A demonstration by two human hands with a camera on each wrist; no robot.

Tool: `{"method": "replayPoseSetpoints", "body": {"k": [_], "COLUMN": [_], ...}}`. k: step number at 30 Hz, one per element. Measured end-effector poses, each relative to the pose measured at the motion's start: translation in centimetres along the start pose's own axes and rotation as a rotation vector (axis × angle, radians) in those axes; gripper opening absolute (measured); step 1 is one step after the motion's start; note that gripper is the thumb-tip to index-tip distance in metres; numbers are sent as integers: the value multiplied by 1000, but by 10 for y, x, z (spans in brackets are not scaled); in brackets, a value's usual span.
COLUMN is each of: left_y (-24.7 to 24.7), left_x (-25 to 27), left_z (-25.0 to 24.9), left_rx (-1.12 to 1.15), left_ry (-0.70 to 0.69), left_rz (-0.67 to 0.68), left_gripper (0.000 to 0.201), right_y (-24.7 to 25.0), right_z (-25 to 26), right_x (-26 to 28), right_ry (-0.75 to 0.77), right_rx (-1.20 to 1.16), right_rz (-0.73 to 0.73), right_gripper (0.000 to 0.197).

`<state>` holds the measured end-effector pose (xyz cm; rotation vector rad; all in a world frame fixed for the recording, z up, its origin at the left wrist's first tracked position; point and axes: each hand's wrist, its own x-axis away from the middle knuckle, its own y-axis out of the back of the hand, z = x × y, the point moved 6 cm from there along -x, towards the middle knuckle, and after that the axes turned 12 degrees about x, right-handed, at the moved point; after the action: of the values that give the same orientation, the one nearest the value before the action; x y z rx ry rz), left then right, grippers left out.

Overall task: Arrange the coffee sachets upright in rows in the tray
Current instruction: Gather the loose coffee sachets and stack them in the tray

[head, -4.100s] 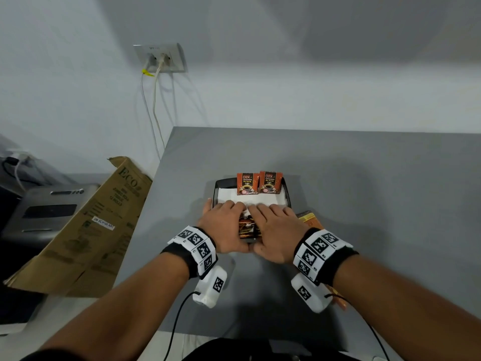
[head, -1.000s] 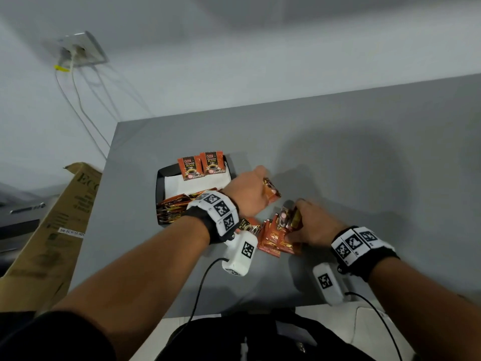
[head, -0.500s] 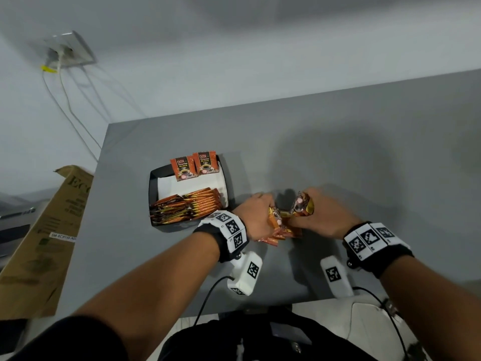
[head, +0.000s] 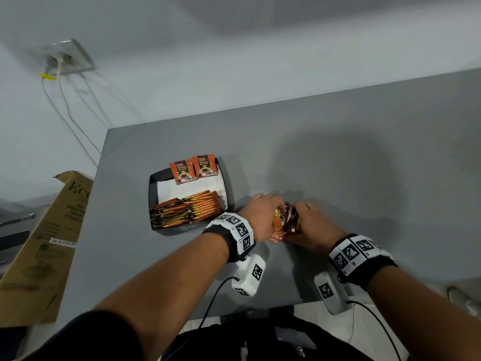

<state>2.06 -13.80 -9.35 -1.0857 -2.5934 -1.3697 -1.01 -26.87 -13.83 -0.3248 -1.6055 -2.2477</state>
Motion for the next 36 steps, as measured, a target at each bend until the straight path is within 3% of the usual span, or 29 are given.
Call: {"method": "replayPoseSetpoints", "body": {"k": [3, 8, 10, 12, 14, 16, 19, 22, 25, 32, 36], "left_y": [3, 22, 40, 58, 72, 76, 56, 35, 17, -6, -9], "left_x": [0, 7, 12, 18, 26, 34, 45, 51, 50, 45, 48], "left_z": [0, 6, 6, 7, 8, 6, 6, 9, 12, 36, 34], "left_rx": [82, 291, 356, 410, 367, 242, 100, -54, -217, -322, -377], "left_ry": [9, 107, 115, 139, 160, 159, 172, 122, 85, 145, 125], "left_rz": [-55, -91, -114, -150, -198, -171, -1, 64, 98, 157, 122], "left_gripper": [50, 68, 56, 31, 15, 11, 18, 29, 42, 72, 75], "right_y": [2, 20, 31, 41, 46, 48, 42, 28, 18, 21, 30], "right_z": [-1, -8, -12, -17, -14, -1, 29, 47, 42, 26, 5], "right_x": [0, 8, 11, 8, 1, -7, -20, -30, -30, -27, -20], "right_ry": [-11, -49, -89, -146, -148, -107, 1, 77, 8, 8, -61], "right_rx": [-26, -175, -284, -322, -297, -292, -194, 0, 113, 64, -176], "right_rz": [-33, -35, -67, -130, -168, -146, -59, 18, 19, -51, -32], "right_gripper": [60, 48, 54, 56, 47, 40, 41, 51, 70, 58, 57]}}
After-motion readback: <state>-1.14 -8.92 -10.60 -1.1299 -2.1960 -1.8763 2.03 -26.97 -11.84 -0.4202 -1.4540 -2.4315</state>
